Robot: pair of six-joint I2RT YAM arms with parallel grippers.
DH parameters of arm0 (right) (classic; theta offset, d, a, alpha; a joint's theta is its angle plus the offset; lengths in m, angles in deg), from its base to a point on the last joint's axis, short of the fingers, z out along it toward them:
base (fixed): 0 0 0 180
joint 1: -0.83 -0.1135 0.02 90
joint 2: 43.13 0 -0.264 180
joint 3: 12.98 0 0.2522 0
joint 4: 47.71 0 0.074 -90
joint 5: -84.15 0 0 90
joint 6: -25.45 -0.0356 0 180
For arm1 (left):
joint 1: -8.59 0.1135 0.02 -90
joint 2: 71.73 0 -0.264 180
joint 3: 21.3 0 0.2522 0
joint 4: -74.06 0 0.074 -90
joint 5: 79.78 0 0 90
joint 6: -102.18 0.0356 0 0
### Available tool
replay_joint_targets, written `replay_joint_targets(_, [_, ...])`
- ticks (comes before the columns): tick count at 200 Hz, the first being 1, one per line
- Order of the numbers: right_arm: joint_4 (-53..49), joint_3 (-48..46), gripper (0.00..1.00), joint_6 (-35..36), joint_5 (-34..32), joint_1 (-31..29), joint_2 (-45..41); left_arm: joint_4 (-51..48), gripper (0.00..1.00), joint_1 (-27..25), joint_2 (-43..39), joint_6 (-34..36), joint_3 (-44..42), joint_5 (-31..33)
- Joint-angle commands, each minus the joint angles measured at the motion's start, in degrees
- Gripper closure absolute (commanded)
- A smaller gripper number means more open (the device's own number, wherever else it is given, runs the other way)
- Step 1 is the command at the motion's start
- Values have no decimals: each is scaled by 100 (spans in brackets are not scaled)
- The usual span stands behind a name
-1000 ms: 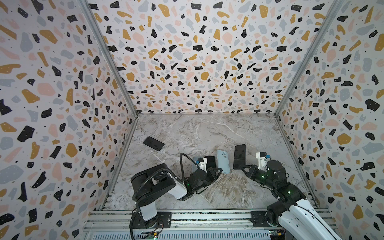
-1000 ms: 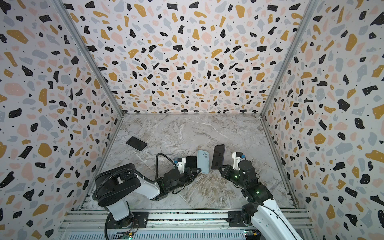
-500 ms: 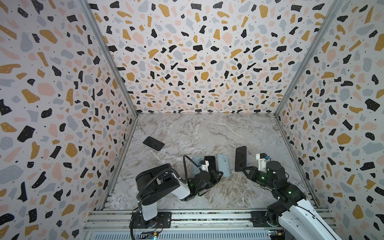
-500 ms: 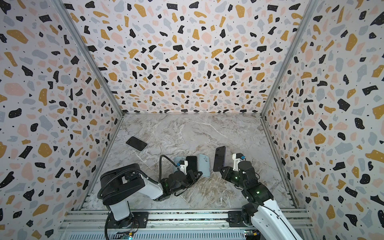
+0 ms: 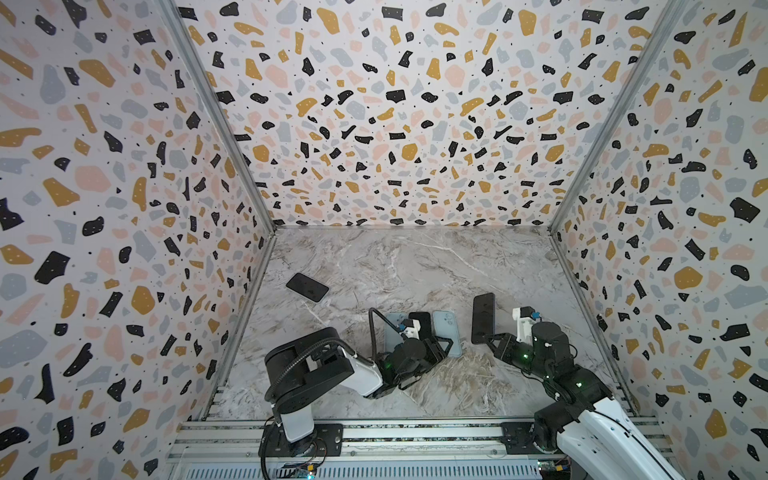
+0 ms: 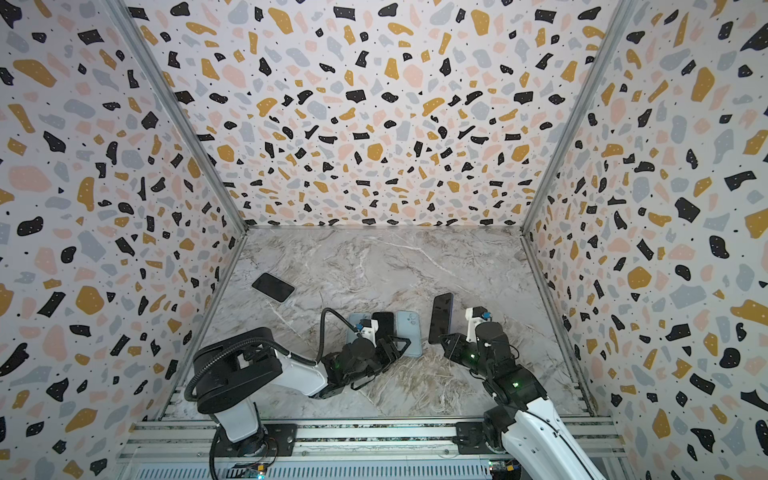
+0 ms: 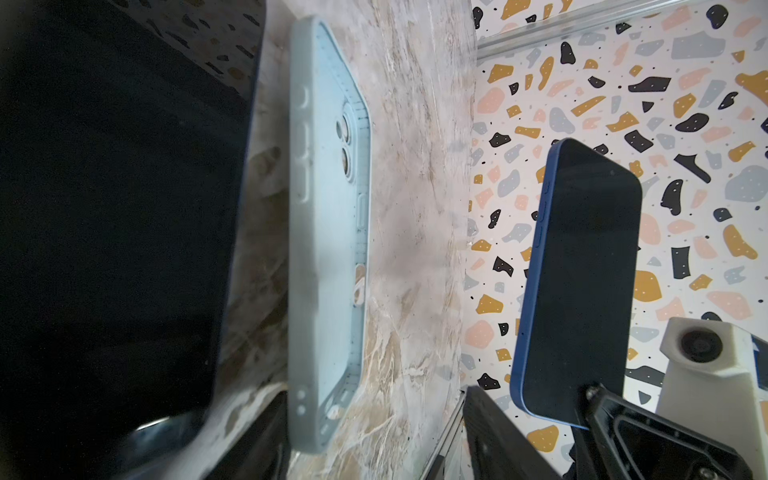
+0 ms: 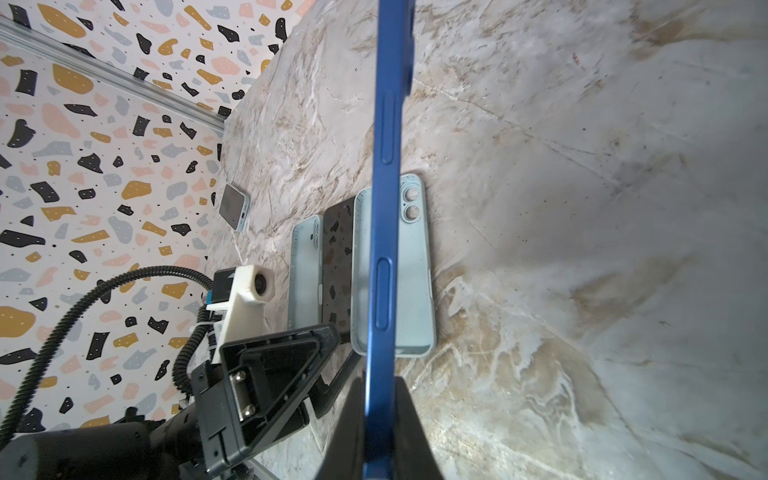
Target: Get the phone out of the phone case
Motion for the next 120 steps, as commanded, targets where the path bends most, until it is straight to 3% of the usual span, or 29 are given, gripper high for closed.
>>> replay_joint_targets(1, [98,135,100,221,-139,15,36,-444,33,-41,-347,281,184,161])
replay_joint_targets(120, [380,-33,100,656,-425,-266,748,-1677,19,-36,-1067,700,427,369])
